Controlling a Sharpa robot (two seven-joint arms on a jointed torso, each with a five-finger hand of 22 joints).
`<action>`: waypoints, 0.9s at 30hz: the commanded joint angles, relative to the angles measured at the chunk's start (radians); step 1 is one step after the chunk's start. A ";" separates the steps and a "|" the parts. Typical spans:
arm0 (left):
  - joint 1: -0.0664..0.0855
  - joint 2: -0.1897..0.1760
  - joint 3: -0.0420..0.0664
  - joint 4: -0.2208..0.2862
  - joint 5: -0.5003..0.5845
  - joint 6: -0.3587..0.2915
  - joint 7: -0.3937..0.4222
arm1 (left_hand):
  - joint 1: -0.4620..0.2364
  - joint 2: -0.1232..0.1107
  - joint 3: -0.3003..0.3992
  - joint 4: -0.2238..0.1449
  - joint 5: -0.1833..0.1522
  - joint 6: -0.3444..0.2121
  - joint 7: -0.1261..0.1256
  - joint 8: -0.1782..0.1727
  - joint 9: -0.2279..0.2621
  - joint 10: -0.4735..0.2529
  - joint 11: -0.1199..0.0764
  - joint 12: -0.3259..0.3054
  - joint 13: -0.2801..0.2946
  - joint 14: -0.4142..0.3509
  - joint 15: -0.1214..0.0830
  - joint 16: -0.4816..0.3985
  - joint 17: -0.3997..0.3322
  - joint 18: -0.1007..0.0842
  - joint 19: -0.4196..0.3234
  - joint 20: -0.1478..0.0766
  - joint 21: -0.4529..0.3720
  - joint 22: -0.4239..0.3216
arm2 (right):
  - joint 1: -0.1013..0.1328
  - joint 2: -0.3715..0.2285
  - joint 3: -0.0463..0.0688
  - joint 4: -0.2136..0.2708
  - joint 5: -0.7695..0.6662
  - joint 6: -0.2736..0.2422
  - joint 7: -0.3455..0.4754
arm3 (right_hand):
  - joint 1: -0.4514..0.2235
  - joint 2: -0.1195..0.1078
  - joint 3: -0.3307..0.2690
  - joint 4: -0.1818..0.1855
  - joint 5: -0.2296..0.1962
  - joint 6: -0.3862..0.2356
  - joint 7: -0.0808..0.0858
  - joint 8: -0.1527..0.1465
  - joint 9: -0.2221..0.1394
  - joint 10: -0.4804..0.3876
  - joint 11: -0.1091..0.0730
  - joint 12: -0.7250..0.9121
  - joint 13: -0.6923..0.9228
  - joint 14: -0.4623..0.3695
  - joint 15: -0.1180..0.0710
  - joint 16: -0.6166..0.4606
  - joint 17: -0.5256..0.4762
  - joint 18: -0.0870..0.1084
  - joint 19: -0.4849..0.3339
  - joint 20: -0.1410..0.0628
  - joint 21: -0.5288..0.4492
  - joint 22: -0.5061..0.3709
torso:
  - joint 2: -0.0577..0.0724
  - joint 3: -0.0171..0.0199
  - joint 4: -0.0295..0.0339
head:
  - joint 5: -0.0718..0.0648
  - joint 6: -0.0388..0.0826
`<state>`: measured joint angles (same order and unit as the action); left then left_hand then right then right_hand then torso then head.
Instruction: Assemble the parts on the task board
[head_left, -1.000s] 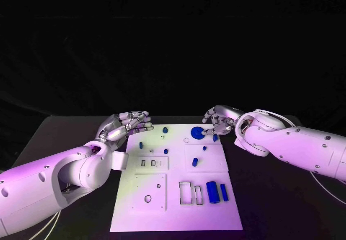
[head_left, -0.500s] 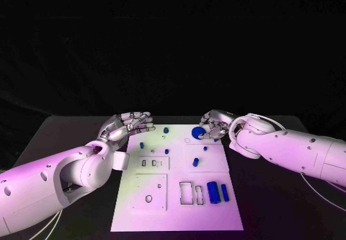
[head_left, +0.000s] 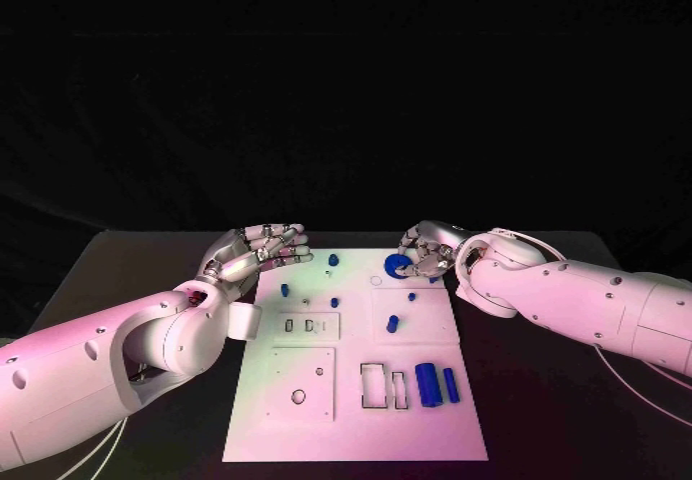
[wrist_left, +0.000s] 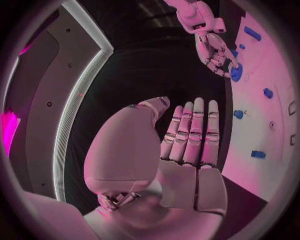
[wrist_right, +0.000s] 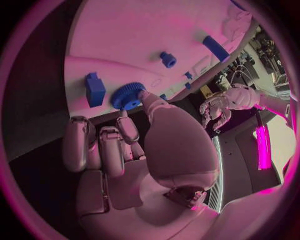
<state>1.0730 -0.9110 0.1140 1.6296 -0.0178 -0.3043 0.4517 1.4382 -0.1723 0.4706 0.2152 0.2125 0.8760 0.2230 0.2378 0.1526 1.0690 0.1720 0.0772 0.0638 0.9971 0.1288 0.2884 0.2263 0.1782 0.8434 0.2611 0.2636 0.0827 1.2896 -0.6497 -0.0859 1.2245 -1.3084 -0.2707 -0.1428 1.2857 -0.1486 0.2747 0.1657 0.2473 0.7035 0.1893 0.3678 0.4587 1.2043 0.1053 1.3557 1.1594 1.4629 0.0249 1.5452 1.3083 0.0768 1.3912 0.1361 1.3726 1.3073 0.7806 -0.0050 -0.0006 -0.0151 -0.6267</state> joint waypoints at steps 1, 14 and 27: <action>0.001 0.003 0.001 0.001 0.002 0.025 -0.001 | -0.004 0.001 0.008 0.000 -0.001 -0.004 0.017 -0.006 -0.001 0.002 0.007 -0.005 0.001 -0.003 0.005 -0.006 0.001 0.006 0.008 0.001 -0.006 -0.001 | -0.004 0.002 -0.003 -0.004 0.020 0.017 0.002 | 0.004 0.014 0.004 0.006 0.003 0.013 -0.001 0.006 -0.002 0.011 0.000 0.005 0.003 0.092 0.006 0.006 0.193 -0.012 0.005 0.000 0.003 0.003 | 0.001 0.0003 -0.0010 | 0.001 -0.002; 0.001 0.005 0.001 0.000 0.001 0.039 -0.007 | -0.006 0.000 0.012 -0.002 0.000 -0.004 0.018 -0.007 -0.001 0.003 0.007 -0.007 0.002 -0.003 0.005 -0.008 0.003 0.006 0.010 0.001 -0.006 -0.002 | -0.004 0.001 -0.003 0.001 -0.017 0.018 0.002 | 0.075 0.009 0.162 -0.055 -0.060 0.151 -0.041 0.054 -0.008 0.058 -0.036 0.029 0.050 0.094 -0.024 0.008 0.200 -0.015 0.016 -0.026 0.016 0.029 | 0.000 0.0005 -0.0014 | 0.003 -0.005; 0.001 0.007 0.001 -0.003 0.001 0.047 -0.009 | -0.007 -0.001 0.013 -0.002 0.000 -0.004 0.018 -0.007 -0.001 0.003 0.008 -0.007 0.002 -0.003 0.005 -0.009 0.003 0.006 0.010 0.001 -0.006 -0.002 | -0.007 -0.003 -0.003 0.051 -0.211 -0.106 0.013 | 0.030 -0.012 0.188 -0.052 -0.048 0.152 -0.045 0.064 -0.005 0.058 -0.040 0.022 0.044 0.093 -0.028 0.006 0.196 -0.018 0.024 -0.032 0.023 0.042 | 0.000 0.0000 -0.0001 | 0.000 -0.001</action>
<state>1.0730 -0.9064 0.1140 1.6261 -0.0179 -0.2813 0.4397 1.4382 -0.1723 0.4777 0.2136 0.2125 0.8760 0.2230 0.2338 0.1526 1.0690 0.1720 0.0725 0.0637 0.9971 0.1288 0.2839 0.2277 0.1783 0.8470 0.2647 0.2636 0.0819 1.2831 -0.6522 -0.0882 1.2661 -1.4230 -0.3190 -0.1371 1.3291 -0.1643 0.4601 0.1108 0.1919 0.8169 0.1733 0.4137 0.4378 1.2601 0.0718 1.3829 1.2031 1.4648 0.0050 1.5491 1.3079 0.0770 1.4108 0.1089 1.3920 1.3079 0.7805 -0.0047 -0.0019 -0.0148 -0.6299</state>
